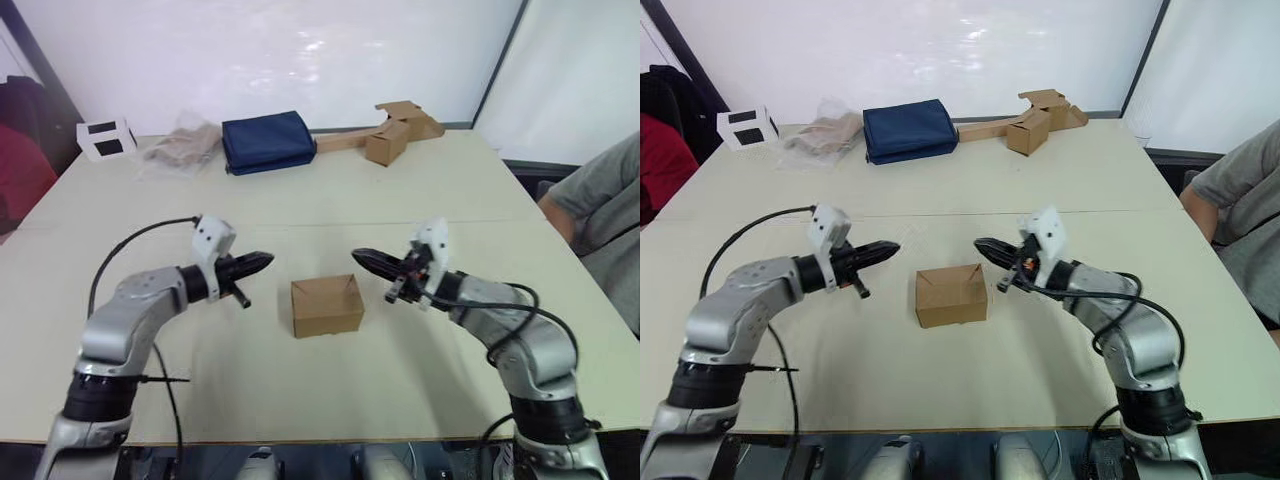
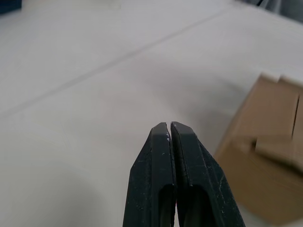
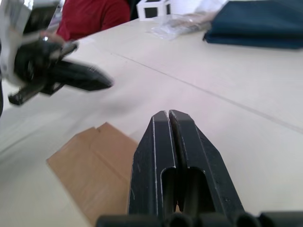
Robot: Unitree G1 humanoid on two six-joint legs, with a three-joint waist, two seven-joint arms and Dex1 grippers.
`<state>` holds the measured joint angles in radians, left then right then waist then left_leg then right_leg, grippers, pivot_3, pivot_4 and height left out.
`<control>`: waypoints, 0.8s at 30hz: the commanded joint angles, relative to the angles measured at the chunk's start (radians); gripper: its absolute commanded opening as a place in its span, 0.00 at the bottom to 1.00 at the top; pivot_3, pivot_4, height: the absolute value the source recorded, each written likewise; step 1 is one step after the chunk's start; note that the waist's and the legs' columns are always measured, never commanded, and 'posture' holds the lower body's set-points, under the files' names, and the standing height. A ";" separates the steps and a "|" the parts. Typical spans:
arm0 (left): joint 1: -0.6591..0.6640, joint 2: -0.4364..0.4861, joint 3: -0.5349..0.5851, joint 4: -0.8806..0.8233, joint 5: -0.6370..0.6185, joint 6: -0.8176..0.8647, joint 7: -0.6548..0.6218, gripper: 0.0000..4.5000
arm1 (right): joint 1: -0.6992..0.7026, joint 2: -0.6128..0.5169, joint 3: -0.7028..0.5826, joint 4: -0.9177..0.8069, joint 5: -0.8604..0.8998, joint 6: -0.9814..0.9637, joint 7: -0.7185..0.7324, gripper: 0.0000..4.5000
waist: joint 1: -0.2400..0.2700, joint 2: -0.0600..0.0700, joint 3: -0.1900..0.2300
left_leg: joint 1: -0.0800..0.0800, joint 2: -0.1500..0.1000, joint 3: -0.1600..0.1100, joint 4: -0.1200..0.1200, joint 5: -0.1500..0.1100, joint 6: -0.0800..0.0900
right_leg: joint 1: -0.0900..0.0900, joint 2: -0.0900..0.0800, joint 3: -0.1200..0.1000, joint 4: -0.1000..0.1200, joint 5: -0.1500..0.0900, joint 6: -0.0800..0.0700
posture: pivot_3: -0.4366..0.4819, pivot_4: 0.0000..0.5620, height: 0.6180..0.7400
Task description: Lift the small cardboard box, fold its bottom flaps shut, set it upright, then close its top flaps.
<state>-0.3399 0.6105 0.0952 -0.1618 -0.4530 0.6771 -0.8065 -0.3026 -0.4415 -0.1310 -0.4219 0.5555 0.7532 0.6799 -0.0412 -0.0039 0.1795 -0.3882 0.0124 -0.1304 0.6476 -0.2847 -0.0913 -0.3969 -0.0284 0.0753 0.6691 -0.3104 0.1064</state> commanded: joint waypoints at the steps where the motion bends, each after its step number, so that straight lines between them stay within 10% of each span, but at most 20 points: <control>1: 0.089 0.076 0.000 -0.017 0.037 -0.071 -0.055 0.02 | 0.099 -0.073 -0.080 -0.070 0.056 0.033 0.014 0.00 | 0.000 0.000 0.000 | 0.000 0.000 0.000 0.000 0.000 0.000 | 0.000 0.000 0.000 0.000 0.000 0.000 | 0.48 0.27 1.00; 24: 0.458 0.034 0.136 -0.228 -0.216 0.058 -0.023 0.02 | 0.299 -0.248 -0.032 0.080 -0.069 -0.133 0.105 0.00 | 0.002 0.001 0.000 | 0.004 0.001 0.002 -0.001 -0.001 0.001 | 0.004 0.001 0.001 -0.003 0.000 0.000 | 0.48 0.27 1.00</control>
<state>0.1163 0.6319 0.2007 -0.3910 -0.6601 0.7525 -0.8267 0.0043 -0.6847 -0.1599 -0.3275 0.4836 0.6399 0.7749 -0.0395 -0.0033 0.1798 -0.3836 0.0134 -0.1280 0.6468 -0.2856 -0.0902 -0.3923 -0.0278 0.0766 0.6665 -0.3104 0.1062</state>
